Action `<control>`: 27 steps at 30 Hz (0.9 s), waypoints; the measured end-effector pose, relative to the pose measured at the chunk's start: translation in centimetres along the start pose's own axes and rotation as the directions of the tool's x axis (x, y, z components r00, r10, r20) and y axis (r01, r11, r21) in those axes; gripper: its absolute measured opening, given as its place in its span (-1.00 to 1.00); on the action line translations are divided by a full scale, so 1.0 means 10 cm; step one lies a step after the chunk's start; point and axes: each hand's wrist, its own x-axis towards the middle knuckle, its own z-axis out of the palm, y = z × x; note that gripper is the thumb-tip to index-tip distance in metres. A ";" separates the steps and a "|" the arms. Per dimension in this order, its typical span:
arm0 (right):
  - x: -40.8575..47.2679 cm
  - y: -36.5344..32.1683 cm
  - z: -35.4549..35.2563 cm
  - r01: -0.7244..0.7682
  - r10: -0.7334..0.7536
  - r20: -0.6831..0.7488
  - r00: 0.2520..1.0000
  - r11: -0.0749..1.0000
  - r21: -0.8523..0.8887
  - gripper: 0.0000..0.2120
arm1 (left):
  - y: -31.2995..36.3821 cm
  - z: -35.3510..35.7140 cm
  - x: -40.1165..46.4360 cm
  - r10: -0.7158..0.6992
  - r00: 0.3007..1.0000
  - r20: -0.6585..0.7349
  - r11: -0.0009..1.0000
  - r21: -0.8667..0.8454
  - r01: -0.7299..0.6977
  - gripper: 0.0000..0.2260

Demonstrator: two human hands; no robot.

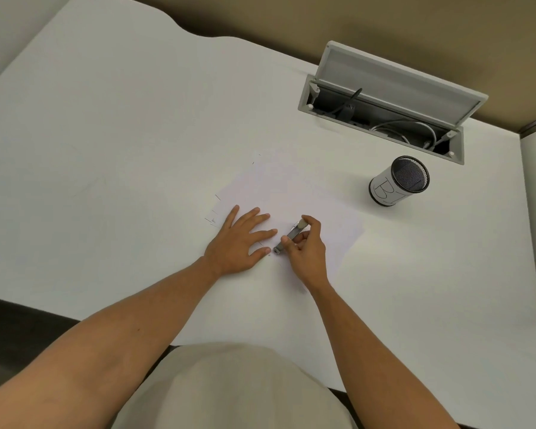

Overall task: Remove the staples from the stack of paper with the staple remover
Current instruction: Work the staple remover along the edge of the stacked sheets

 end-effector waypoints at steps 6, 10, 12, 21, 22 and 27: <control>-0.01 -0.01 0.02 -0.002 0.002 -0.005 1.000 0.999 -0.035 -0.42 | -0.01 0.01 0.01 -0.011 1.000 0.010 1.000 -0.004 0.012 -0.62; 0.02 0.03 -0.04 0.098 -0.092 0.042 0.995 0.981 -0.168 -0.37 | -0.02 0.02 0.01 -0.016 1.000 0.008 1.000 -0.005 0.016 -0.63; 0.05 0.05 -0.10 0.153 -0.142 0.058 0.988 0.921 -0.359 -0.33 | -0.02 0.02 0.01 -0.016 1.000 0.015 1.000 0.002 0.016 -0.62; 0.20 0.01 -0.33 0.560 -0.453 0.371 0.811 0.412 -0.719 -0.31 | -0.04 0.04 0.02 -0.002 0.999 0.037 1.000 0.017 0.002 -0.61; 0.23 -0.01 -0.36 0.620 -0.465 0.447 0.764 0.340 -0.707 -0.38 | -0.04 0.05 0.02 0.000 0.999 0.043 1.000 0.027 -0.001 -0.61; 0.33 -0.07 -0.35 0.765 -0.451 0.634 0.628 0.213 -0.607 -0.78 | -0.04 0.06 0.03 -0.017 0.999 0.039 0.999 0.028 0.016 -0.63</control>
